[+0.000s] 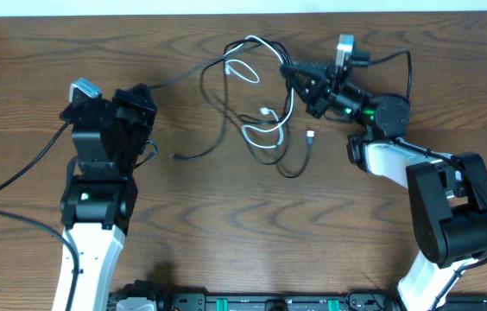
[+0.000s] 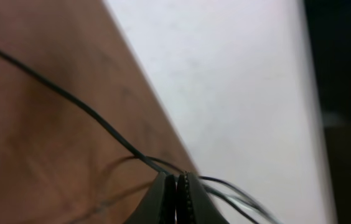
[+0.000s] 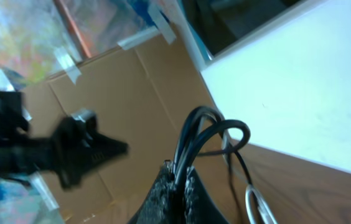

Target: Untangle cables

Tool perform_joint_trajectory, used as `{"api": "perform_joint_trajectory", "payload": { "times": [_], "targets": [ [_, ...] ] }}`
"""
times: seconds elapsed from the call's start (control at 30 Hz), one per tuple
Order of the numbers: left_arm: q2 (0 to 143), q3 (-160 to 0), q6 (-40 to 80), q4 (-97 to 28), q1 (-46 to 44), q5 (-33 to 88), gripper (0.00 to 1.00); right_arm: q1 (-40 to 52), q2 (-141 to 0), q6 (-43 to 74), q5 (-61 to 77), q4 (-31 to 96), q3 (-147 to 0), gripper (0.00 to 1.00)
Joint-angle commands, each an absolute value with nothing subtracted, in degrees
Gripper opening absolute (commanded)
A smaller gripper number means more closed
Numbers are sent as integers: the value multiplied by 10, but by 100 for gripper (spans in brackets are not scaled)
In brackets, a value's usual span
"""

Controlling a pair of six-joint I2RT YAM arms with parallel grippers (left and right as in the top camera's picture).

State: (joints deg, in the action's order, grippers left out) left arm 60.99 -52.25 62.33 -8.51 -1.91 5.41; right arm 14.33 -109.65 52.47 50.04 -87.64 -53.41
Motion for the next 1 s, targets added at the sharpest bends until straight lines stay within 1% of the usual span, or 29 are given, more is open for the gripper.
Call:
{"api": "perform_joint_trajectory", "payload": {
  "times": [0.0,0.03,0.07,0.13,0.17,0.2,0.27,0.3,0.33,0.4,0.43,0.5,0.6,0.63,0.67,0.77,0.9,0.97],
  "targets": [
    [641,-528,573,-98,-17,81,13,147,-1080,561,516,-856,-576,1],
    [649,-528,534,-96,-17,108,17,147,-1080,561,516,-818,-585,1],
    [656,-528,508,-96,-17,124,28,147,-1080,561,516,-804,-588,1],
    [672,-528,429,-97,-17,162,44,147,-1080,561,520,-762,-602,1],
    [677,-528,399,-97,-17,177,50,147,-1080,561,525,-746,-612,1],
    [688,-528,349,-98,-17,203,60,147,-1080,561,535,-721,-629,1],
    [700,-528,302,-98,-17,239,62,147,-1080,561,563,-668,-671,1],
    [701,-528,299,-95,-17,244,63,147,-1080,556,595,-608,-712,1],
    [701,-528,297,-74,-18,255,65,147,-1080,539,647,-525,-765,1],
    [701,-528,284,-37,-21,281,66,148,-1080,518,692,-448,-815,1],
    [701,-528,272,-6,-29,285,69,149,-1080,504,719,-398,-849,1],
    [701,-528,228,39,-49,285,71,155,-1080,503,744,-348,-893,1],
    [701,-528,148,80,-74,285,71,170,-1080,508,758,-307,-918,1],
    [701,-528,102,93,-84,273,72,180,-1080,511,761,-293,-919,1],
    [701,-528,83,95,-87,263,72,186,-1080,512,767,-292,-919,1],
    [701,-528,17,97,-89,209,72,211,-1080,512,793,-276,-919,1],
    [701,-528,-70,98,-89,105,72,243,-1080,512,817,-276,-919,1],
    [701,-528,-89,104,-89,61,72,254,-1080,512,828,-276,-919,1]
  ]
}}
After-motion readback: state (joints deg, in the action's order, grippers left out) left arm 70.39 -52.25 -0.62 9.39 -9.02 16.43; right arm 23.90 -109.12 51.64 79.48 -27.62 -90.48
